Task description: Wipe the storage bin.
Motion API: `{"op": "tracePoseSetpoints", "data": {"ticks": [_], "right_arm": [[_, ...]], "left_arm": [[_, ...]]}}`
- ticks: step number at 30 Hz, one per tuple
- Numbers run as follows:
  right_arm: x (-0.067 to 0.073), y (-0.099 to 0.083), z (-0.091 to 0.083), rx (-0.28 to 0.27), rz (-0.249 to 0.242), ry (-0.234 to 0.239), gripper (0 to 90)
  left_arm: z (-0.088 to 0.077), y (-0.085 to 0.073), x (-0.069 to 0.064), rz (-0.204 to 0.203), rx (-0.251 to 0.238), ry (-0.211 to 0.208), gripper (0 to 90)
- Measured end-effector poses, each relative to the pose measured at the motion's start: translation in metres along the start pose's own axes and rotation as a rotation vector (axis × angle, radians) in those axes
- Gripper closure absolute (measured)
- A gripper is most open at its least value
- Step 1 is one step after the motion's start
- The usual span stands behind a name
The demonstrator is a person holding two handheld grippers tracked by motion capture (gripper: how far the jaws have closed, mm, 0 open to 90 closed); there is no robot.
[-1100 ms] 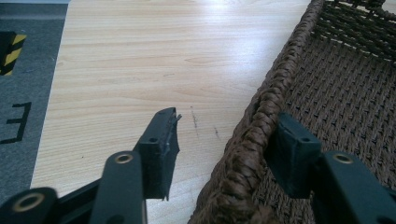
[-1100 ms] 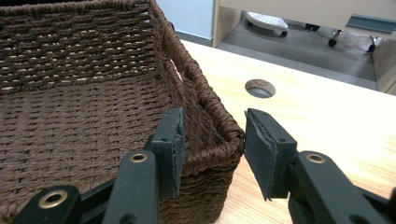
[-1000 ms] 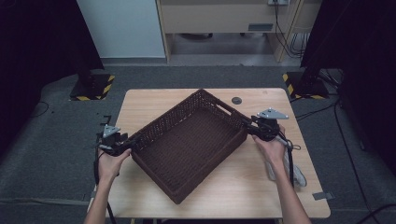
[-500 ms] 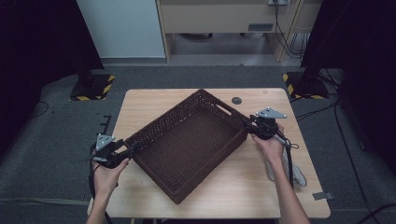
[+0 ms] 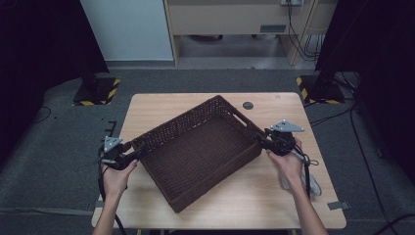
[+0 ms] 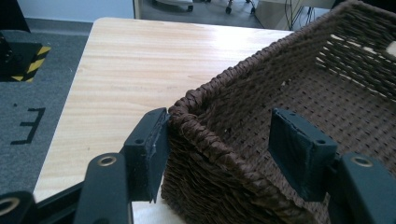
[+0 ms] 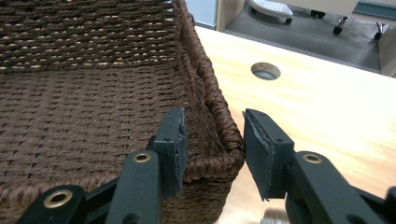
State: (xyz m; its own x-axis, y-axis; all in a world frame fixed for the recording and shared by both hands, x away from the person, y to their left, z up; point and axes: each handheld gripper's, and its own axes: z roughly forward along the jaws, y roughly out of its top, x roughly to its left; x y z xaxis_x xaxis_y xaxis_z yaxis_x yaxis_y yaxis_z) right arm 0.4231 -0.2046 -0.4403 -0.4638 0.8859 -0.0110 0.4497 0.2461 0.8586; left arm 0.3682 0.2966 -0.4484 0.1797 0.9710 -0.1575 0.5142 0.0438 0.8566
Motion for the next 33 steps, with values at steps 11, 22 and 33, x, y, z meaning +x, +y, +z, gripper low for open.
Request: {"op": "tracePoseSetpoints", "data": {"ticks": [11,22,33], "right_arm": [[-0.007,0.000,0.002,-0.045,-0.007,0.012,60.8],[0.002,-0.008,-0.011,-0.005,-0.015,0.056,71.6],[0.005,-0.012,-0.017,-0.063,-0.010,0.064,66.8]], "left_arm": [[-0.017,-0.016,-0.027,0.034,0.032,-0.008,34.9],[0.008,-0.007,-0.018,0.019,0.011,0.010,37.1],[-0.007,-0.010,-0.024,0.054,0.033,-0.012,36.3]]}}
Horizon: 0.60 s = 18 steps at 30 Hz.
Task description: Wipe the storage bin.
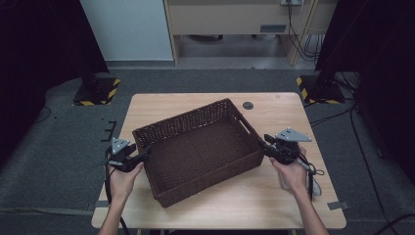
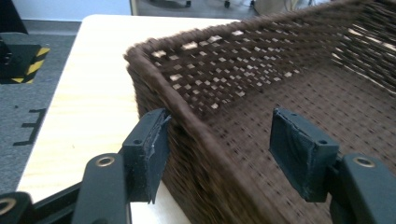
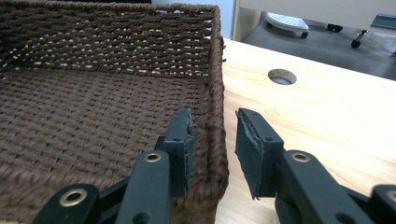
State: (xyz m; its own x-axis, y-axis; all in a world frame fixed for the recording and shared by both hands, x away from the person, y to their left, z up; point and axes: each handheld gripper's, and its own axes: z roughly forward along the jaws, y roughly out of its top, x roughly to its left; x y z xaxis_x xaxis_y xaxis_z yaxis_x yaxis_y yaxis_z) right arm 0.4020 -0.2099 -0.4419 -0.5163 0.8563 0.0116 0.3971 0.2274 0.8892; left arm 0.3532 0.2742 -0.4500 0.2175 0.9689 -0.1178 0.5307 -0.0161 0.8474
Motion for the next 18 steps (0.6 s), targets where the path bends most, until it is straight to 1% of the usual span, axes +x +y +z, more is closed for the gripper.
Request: {"op": "tracePoseSetpoints", "data": {"ticks": [2,4,5,6,7,9,10,12,13,14,15,17,18], "right_arm": [[0.000,0.000,0.005,0.015,-0.010,-0.003,68.2],[0.001,-0.001,0.009,0.036,-0.012,0.005,72.1],[0.002,-0.003,0.010,0.046,-0.019,0.010,72.0],[0.004,-0.003,0.010,0.042,-0.025,0.001,72.8],[0.006,-0.004,0.009,0.037,-0.035,-0.011,73.0],[0.007,-0.004,0.006,0.047,-0.031,-0.009,74.8],[0.009,-0.005,0.004,0.050,-0.032,-0.009,75.2],[0.013,-0.008,-0.001,0.049,-0.033,-0.003,74.3],[0.014,-0.010,-0.003,0.046,-0.029,0.004,73.6],[0.015,-0.012,-0.007,0.038,-0.008,0.018,73.0],[0.016,-0.014,-0.010,0.035,0.002,0.025,72.5],[0.017,-0.015,-0.013,0.033,-0.007,0.029,71.9],[0.017,-0.015,-0.013,0.032,-0.014,0.031,71.7]], "left_arm": [[-0.003,-0.004,-0.005,0.016,0.012,-0.014,36.4],[-0.003,-0.006,-0.006,0.034,0.017,-0.002,36.9],[-0.002,-0.006,-0.006,0.033,0.018,-0.003,38.4],[0.000,-0.006,-0.004,0.028,0.022,-0.001,39.9],[0.002,-0.005,-0.002,0.028,0.025,-0.001,41.4],[0.007,-0.004,0.000,0.022,0.027,-0.006,42.4],[0.008,-0.003,0.001,0.031,0.027,-0.001,42.4],[0.011,-0.001,0.005,0.029,0.026,-0.011,45.1],[0.013,0.000,0.008,0.026,0.026,-0.020,46.1],[0.014,0.001,0.010,0.023,0.024,-0.026,46.4],[0.015,0.002,0.011,0.019,0.027,-0.028,46.4],[0.014,0.003,0.011,0.028,0.031,-0.029,44.8],[0.012,0.003,0.010,0.029,0.024,-0.032,43.1]]}}
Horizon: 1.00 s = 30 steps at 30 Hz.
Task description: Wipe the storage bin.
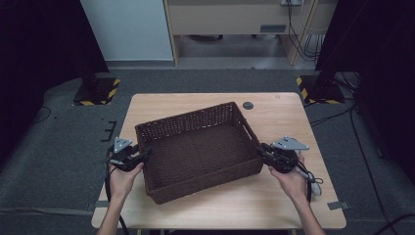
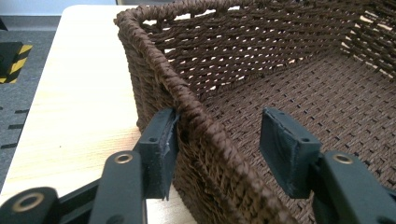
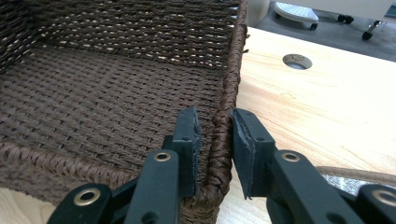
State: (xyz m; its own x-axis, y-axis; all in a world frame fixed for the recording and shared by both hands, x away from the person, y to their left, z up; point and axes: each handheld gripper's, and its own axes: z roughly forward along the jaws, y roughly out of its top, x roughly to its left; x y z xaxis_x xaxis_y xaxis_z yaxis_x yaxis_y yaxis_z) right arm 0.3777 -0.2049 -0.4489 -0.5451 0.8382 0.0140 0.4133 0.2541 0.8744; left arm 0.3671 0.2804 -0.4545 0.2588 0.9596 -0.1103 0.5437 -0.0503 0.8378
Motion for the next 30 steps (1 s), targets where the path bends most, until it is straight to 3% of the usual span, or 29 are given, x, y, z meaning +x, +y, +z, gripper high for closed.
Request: {"op": "tracePoseSetpoints", "data": {"ticks": [5,9,12,14,16,20,23,30], "right_arm": [[-0.005,0.006,0.004,-0.026,-0.010,-0.022,67.8],[-0.009,0.010,0.013,-0.012,-0.007,-0.013,69.7],[-0.006,0.009,0.017,0.007,-0.006,0.001,74.3],[-0.002,0.008,0.016,0.021,-0.034,-0.018,75.1],[-0.001,0.006,0.013,0.025,-0.010,-0.005,75.1],[0.006,-0.002,0.005,0.002,0.015,0.012,73.2],[0.010,-0.003,0.000,0.007,0.007,0.017,71.5],[0.005,0.008,0.002,-0.042,-0.006,0.006,62.9]], "left_arm": [[-0.017,0.004,-0.010,0.032,-0.010,0.003,39.4],[-0.016,0.003,-0.017,0.071,0.007,0.035,38.3],[-0.014,0.001,-0.013,0.063,0.001,0.035,39.5],[-0.014,0.002,-0.010,0.058,0.001,0.030,42.5],[-0.012,0.002,-0.007,0.069,0.025,0.051,43.8],[-0.004,0.000,0.000,0.039,0.027,0.041,45.2],[-0.003,-0.001,0.002,0.032,0.018,0.038,46.5],[-0.002,-0.003,0.001,0.045,0.038,0.026,52.4]]}}
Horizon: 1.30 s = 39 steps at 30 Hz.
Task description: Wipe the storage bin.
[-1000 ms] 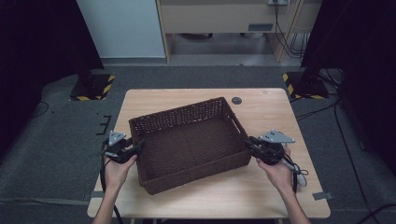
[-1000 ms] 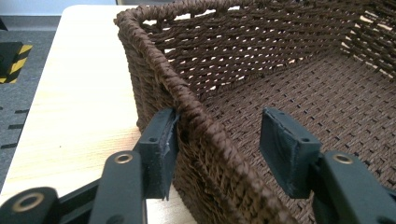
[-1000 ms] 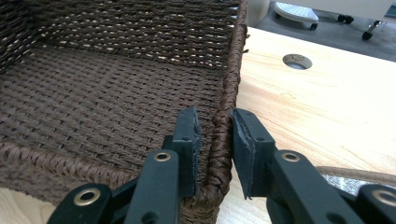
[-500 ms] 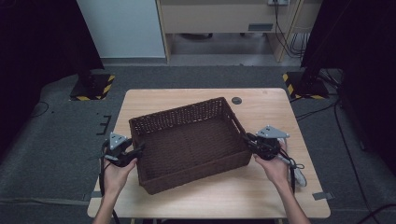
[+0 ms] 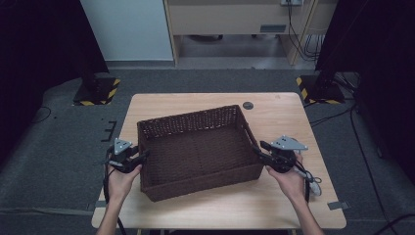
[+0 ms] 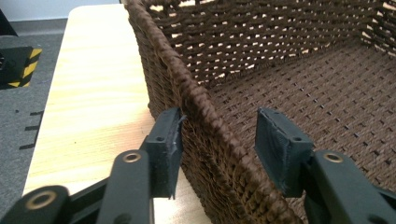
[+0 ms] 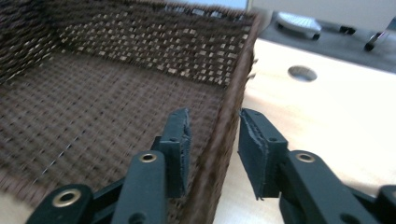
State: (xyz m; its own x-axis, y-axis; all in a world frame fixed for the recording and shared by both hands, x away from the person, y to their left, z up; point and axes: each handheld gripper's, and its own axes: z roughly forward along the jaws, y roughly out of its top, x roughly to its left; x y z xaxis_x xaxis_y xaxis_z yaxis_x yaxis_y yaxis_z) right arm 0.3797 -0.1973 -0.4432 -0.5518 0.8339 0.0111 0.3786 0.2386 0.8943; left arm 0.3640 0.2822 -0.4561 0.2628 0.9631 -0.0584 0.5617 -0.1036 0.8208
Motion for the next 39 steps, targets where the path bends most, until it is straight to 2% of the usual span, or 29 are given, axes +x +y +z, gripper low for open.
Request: {"op": "tracePoseSetpoints", "data": {"ticks": [5,7,10,13,16,19,21,25,28,30,32,37,38,39], "right_arm": [[-0.004,0.002,0.009,0.028,-0.006,-0.007,67.2],[-0.004,0.000,0.010,0.025,0.006,0.011,73.7],[0.002,-0.001,0.007,0.032,0.001,0.031,74.3],[0.010,-0.005,0.001,0.026,0.008,0.048,73.3],[0.014,-0.007,-0.004,0.019,0.009,0.054,72.5],[0.012,-0.004,-0.006,0.014,0.010,0.044,67.8],[0.009,0.000,-0.007,0.000,0.001,0.025,65.3],[0.003,0.007,-0.006,-0.045,0.020,0.015,61.6],[-0.002,0.009,-0.004,-0.060,0.027,-0.005,59.2],[-0.006,0.008,-0.004,-0.055,0.030,-0.016,58.5],[-0.009,0.006,-0.004,-0.054,0.037,-0.027,57.8],[-0.015,-0.002,-0.006,-0.040,0.049,-0.040,56.8],[-0.016,-0.002,-0.005,-0.034,0.049,-0.038,56.7],[-0.016,-0.003,-0.004,-0.033,0.056,-0.040,56.6]], "left_arm": [[0.000,0.001,0.002,0.009,0.005,-0.012,54.3],[0.001,0.002,0.002,0.019,0.009,-0.007,55.0],[0.003,0.005,0.007,0.020,0.012,0.008,57.3],[0.005,0.007,0.013,-0.001,0.012,0.025,56.3],[0.006,0.008,0.016,-0.004,0.014,0.016,52.7],[0.000,0.010,0.015,-0.005,-0.008,0.007,51.1],[-0.006,0.013,0.015,-0.022,-0.030,-0.008,47.0],[-0.011,0.023,0.011,-0.017,-0.059,-0.001,44.2],[-0.003,0.026,0.005,-0.007,-0.051,0.004,41.6],[0.004,0.025,0.003,-0.016,-0.044,0.010,40.1],[0.012,0.022,0.003,-0.013,-0.034,0.031,38.8],[0.023,0.013,0.005,-0.033,-0.004,0.024,40.9],[0.025,0.011,0.004,-0.016,0.007,0.032,42.9],[0.026,0.009,0.004,-0.016,0.011,0.038,44.0]]}}
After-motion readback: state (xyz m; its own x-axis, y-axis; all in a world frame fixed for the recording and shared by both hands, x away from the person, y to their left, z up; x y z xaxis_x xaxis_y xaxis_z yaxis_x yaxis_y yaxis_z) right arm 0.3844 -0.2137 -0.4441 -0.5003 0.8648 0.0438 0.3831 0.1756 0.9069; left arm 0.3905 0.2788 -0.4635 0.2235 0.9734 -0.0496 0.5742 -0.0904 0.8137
